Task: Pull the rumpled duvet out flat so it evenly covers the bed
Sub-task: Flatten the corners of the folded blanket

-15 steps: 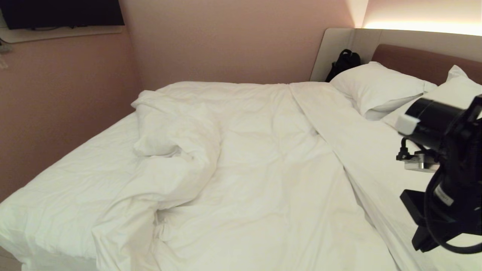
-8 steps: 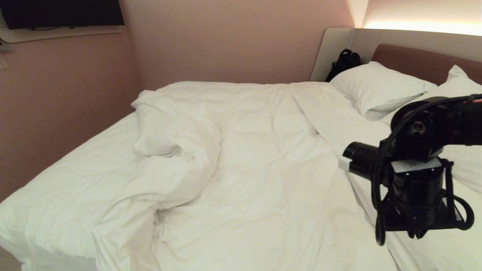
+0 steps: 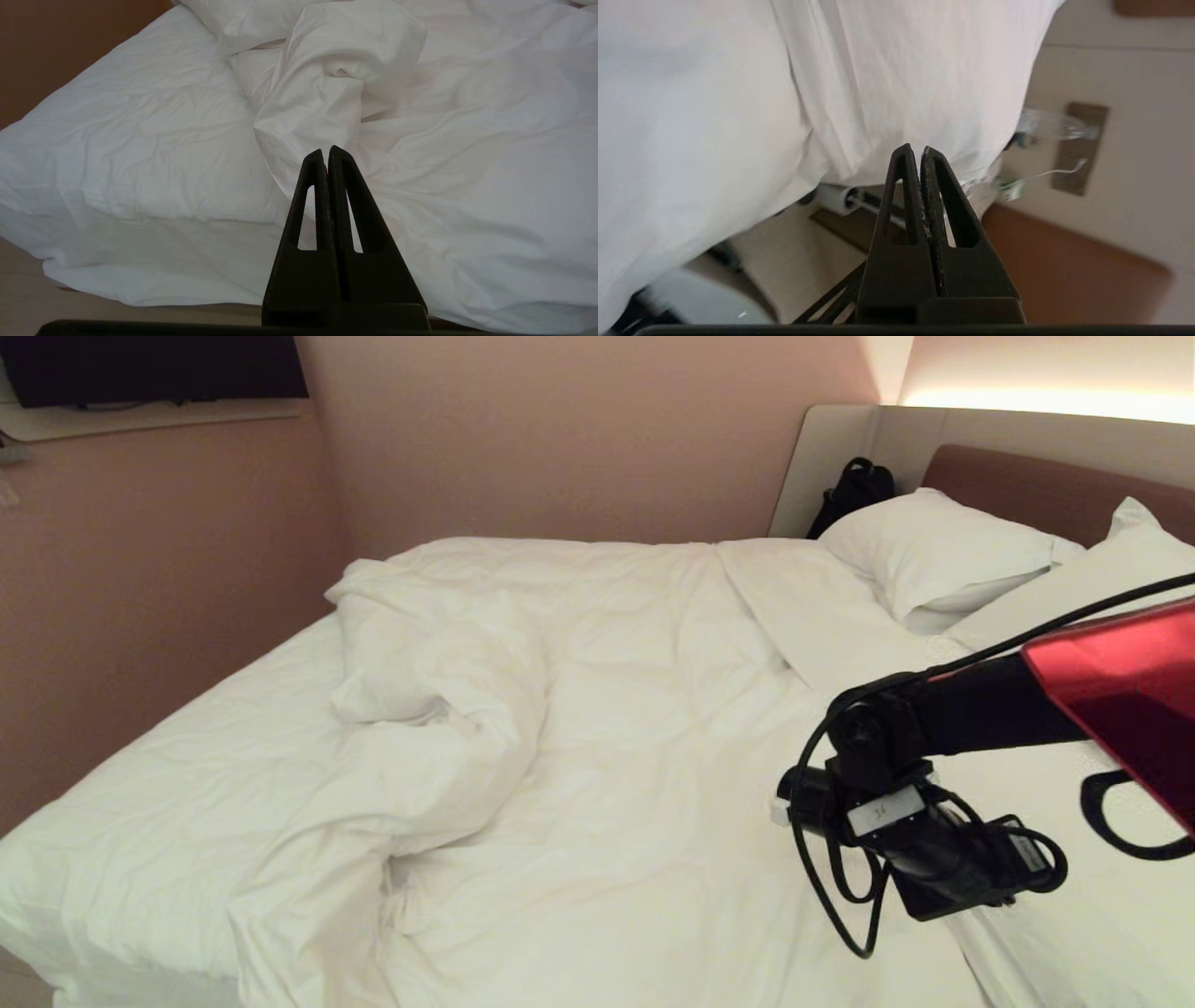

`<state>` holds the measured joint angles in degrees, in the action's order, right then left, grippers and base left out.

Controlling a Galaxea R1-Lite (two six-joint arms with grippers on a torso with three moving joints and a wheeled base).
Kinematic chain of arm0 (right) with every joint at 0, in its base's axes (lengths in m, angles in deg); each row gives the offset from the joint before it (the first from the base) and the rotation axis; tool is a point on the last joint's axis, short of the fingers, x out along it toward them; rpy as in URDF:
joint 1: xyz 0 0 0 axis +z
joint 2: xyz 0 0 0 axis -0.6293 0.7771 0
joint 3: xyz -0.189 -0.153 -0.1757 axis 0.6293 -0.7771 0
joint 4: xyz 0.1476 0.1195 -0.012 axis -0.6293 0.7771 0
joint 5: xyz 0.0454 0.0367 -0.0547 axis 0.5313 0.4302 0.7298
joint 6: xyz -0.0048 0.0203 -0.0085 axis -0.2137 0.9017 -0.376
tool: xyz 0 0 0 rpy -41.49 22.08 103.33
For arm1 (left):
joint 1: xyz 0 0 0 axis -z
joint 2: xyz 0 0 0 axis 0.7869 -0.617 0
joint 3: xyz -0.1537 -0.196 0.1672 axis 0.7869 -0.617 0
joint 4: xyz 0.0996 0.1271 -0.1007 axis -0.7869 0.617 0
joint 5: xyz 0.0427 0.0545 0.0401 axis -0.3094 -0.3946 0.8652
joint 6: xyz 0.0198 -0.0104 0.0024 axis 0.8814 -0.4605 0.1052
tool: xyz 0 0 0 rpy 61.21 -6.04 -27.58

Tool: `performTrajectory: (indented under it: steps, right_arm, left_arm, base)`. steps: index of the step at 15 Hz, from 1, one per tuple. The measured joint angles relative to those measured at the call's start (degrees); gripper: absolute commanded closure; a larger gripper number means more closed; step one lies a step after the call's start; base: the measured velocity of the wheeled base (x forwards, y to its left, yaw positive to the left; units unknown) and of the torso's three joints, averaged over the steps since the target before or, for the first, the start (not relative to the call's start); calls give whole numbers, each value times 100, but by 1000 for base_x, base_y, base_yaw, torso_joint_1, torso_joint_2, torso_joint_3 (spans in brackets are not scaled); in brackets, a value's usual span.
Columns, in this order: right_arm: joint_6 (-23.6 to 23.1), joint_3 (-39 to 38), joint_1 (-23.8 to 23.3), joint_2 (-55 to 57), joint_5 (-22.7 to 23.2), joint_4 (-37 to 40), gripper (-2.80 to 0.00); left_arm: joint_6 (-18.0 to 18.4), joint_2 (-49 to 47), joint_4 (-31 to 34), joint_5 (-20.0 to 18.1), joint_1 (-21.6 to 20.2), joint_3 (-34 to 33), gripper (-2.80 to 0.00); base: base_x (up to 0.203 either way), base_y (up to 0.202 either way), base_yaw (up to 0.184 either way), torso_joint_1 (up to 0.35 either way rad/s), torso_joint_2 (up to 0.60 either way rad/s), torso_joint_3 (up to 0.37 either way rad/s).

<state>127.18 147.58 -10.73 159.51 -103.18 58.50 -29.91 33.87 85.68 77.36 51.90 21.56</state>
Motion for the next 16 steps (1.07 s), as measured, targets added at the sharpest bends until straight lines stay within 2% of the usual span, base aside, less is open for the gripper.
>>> performTrajectory:
  steps: [3,7,8,13,16]
  right_arm:
    - [-34,-21,-16,360,-302,-81,0]
    - [-305,-144,-22,537,-352,-275,0]
    - [-395,-214,-28,549,-331,-360,-280]
    - [-950,-588,-340,452,151,-1082,-280]
    - [-1477,-1203,-579,196,507,-1653,-280]
  left_arm:
    - [-1,0,-2,0,0,0,0]
    - [-1,0,0,0,0,0,0]
    - [-4,0,0,0,0,0,0]
    - [-1,0,0,1,0,-1,0]
    - [-1,0,0,0,0,-1,0]
  base:
    - [0,0,0,0,0,0]
    - [0,0,0,0,0,0]
    - [0,0,0,0,0,0]
    - [0,0,0,0,0,0]
    - [0,0,0,0,0,0]
